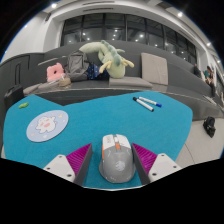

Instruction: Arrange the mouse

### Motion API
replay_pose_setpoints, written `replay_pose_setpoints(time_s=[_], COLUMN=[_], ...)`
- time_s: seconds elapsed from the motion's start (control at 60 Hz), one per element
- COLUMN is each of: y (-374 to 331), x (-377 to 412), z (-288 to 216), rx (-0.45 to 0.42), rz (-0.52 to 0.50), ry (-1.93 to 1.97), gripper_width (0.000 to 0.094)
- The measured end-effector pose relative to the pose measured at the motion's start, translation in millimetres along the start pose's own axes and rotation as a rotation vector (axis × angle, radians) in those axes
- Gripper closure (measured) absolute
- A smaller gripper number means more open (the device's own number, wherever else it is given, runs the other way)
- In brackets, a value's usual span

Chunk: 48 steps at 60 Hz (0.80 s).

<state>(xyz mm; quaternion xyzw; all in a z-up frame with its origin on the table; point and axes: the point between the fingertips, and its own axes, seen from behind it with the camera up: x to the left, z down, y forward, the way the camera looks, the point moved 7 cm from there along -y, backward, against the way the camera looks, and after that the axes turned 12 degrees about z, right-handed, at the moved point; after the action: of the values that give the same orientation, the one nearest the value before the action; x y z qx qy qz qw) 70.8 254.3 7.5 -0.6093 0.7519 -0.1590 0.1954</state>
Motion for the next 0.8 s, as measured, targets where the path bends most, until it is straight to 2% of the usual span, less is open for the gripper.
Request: replay_pose_setpoints(time_s=[0.033, 0.083, 0.183, 0.317, 0.6, 0.7, 0.8], y=[0.7, 1.5, 0.6, -12.9, -69.5, -64.1, -43.2], x=[0.1, -1.2, -1.0, 3.2, 107.8, 163.7, 207.9], z=[0.7, 1.0, -0.5, -16.1, -139.5, -153.4, -133.6], rx=[0.002, 0.002, 0.017, -0.013, -0.173, -0.160, -0.097], rz=[-0.009, -0.006, -0.003, 0.010, -0.171, -0.213, -0.224], ry=[-0.001, 0.006, 0.009, 0.023, 0.071, 0.055, 0.016], gripper_width=[0.0184, 0.0482, 0.0548, 0.0580, 0.0580, 0.0581, 0.0583])
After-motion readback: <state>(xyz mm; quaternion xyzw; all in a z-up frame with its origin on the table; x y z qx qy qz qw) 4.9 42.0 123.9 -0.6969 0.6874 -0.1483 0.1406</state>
